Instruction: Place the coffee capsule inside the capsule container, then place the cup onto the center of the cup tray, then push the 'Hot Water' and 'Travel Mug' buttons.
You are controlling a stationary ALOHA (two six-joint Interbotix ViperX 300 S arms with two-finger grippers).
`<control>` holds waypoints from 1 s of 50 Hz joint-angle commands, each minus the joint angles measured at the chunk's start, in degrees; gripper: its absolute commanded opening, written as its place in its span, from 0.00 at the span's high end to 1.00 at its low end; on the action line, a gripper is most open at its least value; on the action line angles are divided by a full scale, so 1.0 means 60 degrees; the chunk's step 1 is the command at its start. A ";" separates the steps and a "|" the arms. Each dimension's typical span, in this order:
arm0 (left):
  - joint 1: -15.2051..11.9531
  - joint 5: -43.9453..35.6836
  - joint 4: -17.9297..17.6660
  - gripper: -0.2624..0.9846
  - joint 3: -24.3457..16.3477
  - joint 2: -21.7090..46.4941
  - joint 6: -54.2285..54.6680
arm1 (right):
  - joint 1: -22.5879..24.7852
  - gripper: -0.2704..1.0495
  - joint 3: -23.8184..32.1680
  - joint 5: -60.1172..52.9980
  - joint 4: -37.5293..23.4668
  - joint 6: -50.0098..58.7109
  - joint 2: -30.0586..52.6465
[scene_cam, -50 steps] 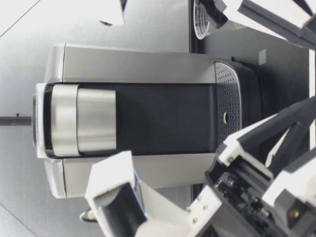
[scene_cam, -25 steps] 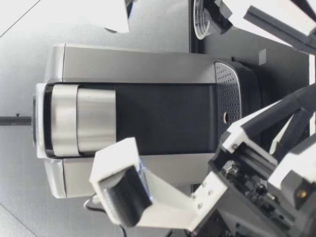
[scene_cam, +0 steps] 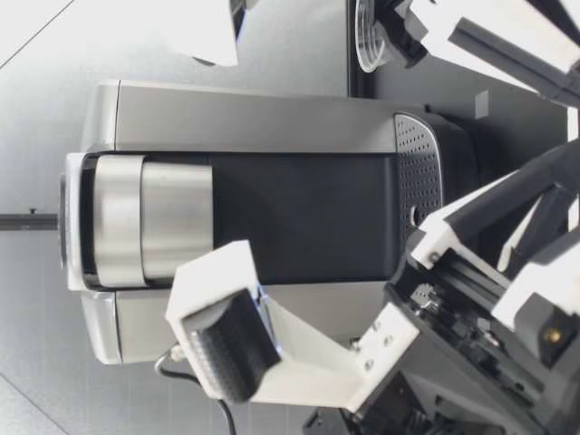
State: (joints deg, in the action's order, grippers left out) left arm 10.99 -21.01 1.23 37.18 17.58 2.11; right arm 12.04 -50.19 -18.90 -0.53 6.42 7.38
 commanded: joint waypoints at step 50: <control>0.0059 0.0015 -0.0088 0.37 0.0674 -0.1963 0.0088 | -0.2871 0.72 -0.0674 -0.3076 0.1597 0.0952 -0.3647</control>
State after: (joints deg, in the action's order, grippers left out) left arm 11.16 -20.65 0.79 41.75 7.65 2.72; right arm -3.78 -55.37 -35.86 8.96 12.30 -14.24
